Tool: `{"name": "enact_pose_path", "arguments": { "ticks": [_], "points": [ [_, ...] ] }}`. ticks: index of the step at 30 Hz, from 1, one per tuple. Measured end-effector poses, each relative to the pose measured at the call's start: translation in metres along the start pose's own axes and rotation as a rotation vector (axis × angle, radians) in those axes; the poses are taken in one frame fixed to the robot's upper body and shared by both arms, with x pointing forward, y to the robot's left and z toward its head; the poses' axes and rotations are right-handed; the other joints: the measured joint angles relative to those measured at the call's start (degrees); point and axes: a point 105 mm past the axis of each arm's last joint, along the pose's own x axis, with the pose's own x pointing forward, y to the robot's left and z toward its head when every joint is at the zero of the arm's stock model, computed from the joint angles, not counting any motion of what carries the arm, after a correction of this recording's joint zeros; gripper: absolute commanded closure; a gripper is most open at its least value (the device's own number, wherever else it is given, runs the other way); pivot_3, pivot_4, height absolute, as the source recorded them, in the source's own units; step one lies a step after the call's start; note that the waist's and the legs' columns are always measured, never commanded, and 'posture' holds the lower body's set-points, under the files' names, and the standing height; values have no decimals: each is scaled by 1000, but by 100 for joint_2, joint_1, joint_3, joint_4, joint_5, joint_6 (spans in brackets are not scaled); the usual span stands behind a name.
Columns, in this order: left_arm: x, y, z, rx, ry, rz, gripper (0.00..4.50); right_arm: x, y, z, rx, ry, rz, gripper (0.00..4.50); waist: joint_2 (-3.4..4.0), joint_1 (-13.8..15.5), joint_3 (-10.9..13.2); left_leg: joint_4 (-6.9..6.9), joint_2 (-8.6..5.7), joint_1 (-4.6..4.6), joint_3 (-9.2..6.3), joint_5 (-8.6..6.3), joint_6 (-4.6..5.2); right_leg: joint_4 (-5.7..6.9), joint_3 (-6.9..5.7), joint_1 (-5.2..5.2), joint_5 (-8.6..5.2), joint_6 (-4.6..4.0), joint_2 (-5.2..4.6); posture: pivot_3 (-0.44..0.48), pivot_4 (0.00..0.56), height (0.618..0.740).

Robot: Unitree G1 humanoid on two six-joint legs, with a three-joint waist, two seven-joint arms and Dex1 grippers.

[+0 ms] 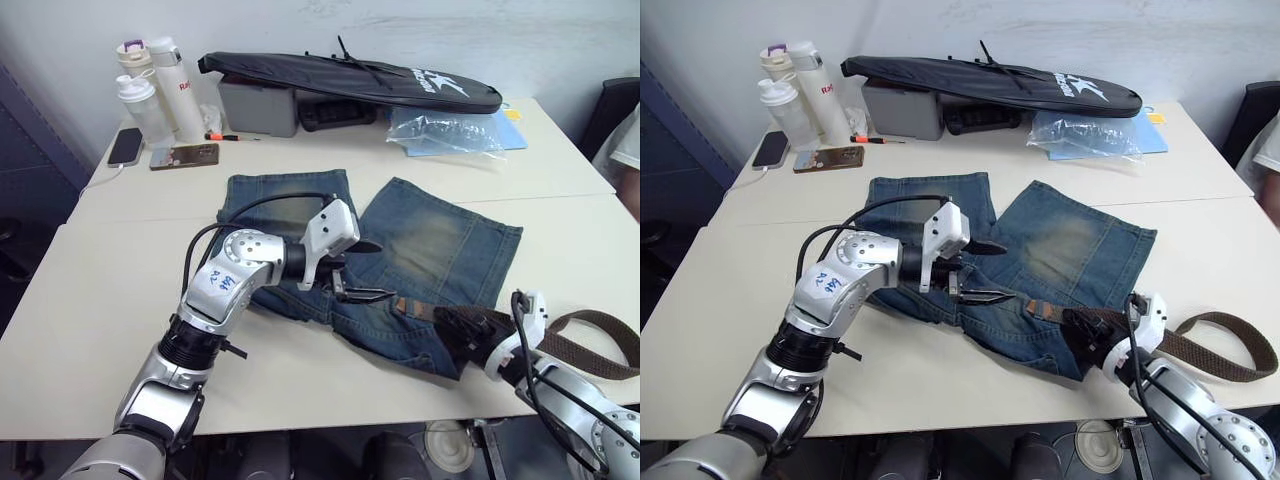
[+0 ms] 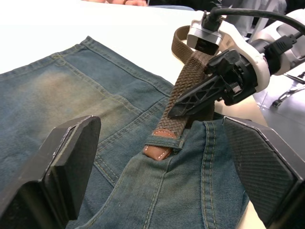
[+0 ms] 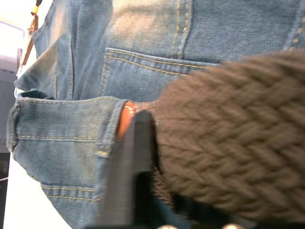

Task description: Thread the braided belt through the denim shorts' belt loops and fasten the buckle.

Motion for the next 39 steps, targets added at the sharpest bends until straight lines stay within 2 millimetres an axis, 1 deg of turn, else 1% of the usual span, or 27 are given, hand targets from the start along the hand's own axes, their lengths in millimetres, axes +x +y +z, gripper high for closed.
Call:
{"name": "enact_pose_path", "arguments": {
  "ticks": [1, 2, 4, 7, 9, 14, 18, 21, 23, 25, 26, 31, 37, 39],
  "points": [
    [1, 1, 0, 1, 0, -3, 0, 0, 3, 0, -7, -2, 9, 1730, 1, 0, 0, 0, 0, 1, 1, 0, 0, 0, 1, 0, 0, 0, 0, 0, 150, 645],
    [1, 1, 0, 1, -1, -4, 0, -1, 6, 0, -14, -2, 17, 1318, 1, 1, 0, 0, 0, 0, 0, 0, 0, 0, 0, 0, 0, 0, 0, 0, 150, 645],
    [2, 1, 0, 3, -4, -11, 0, -5, 6, 1, 0, -13, 20, 1318, 2, 21, 1, 0, -3, -1, -2, 0, 1, 0, -1, 0, 0, 0, -4, 0, 150, 645],
    [1, 1, 0, 10, -6, -14, 0, -25, -11, 12, 51, -89, -37, 1318, 3, 119, 2, 0, -10, -3, -2, -3, 4, -3, 0, 1, 0, 0, -7, 0, 150, 645],
    [2, 3, -1, 7, -6, -18, 0, -38, -13, 16, 75, -125, -37, 1318, 4, 138, 2, 1, -13, -3, -1, -4, 6, -6, 8, 2, 0, 0, -8, 0, 150, 645],
    [6, 2, 1, 25, -6, -37, 0, -49, -15, 24, 122, -198, -24, 1318, 4, 136, 3, 1, -10, -3, -1, -4, 6, -7, 8, 1, 0, 0, -5, 0, 150, 645],
    [9, 1, 4, 42, -10, -54, 0, -50, -16, 28, 166, -255, -9, 1318, 9, 130, 3, 0, -10, -2, -1, -3, 5, -6, 9, 0, 0, 0, -4, 0, 150, 645],
    [9, 3, 0, 28, -1, -55, 0, -47, -15, 26, 196, -273, 3, 2072, 12, 125, 3, -1, -10, -2, -1, -3, 5, -6, 9, -1, 0, 0, -3, 0, 150, 645],
    [9, 3, -1, 27, 3, -53, 0, -43, -14, 21, 216, -263, 11, 3032, 14, 125, 3, -1, -10, -3, -1, -3, 5, -6, 9, -2, 0, -1, -4, 0, 150, 645],
    [9, 3, -1, 31, 3, -53, 0, -39, -13, 15, 231, -247, 21, 4170, 15, 127, 3, -1, -11, -3, -1, -3, 5, -6, 10, -1, -1, -1, -6, 0, 150, 645],
    [9, 3, -1, 32, 4, -53, 0, -38, -12, 14, 232, -240, 23, 4445, 16, 126, 3, -1, -11, -4, -1, -3, 5, -6, 10, -1, -1, -1, -6, 0, 150, 645],
    [8, 4, -1, 35, 7, -52, 0, -38, -7, 12, 215, -230, 36, 4445, 15, 121, 3, -1, -10, -3, -1, -4, 6, -5, 10, -1, -1, -2, -4, 0, 150, 645],
    [7, 4, -2, 37, 11, -48, 0, -23, 5, 12, 160, -202, 65, 4445, 18, 114, 3, -2, -9, -3, -1, -3, 5, -2, 10, -4, -3, -5, -3, 0, 150, 645],
    [7, 4, -2, 36, 12, -47, 0, -19, 6, 11, 117, -175, 63, 4445, 17, 114, 3, -2, -10, -3, -1, -3, 5, -3, 10, -3, -3, -5, -4, 0, 150, 645]
  ]
}}
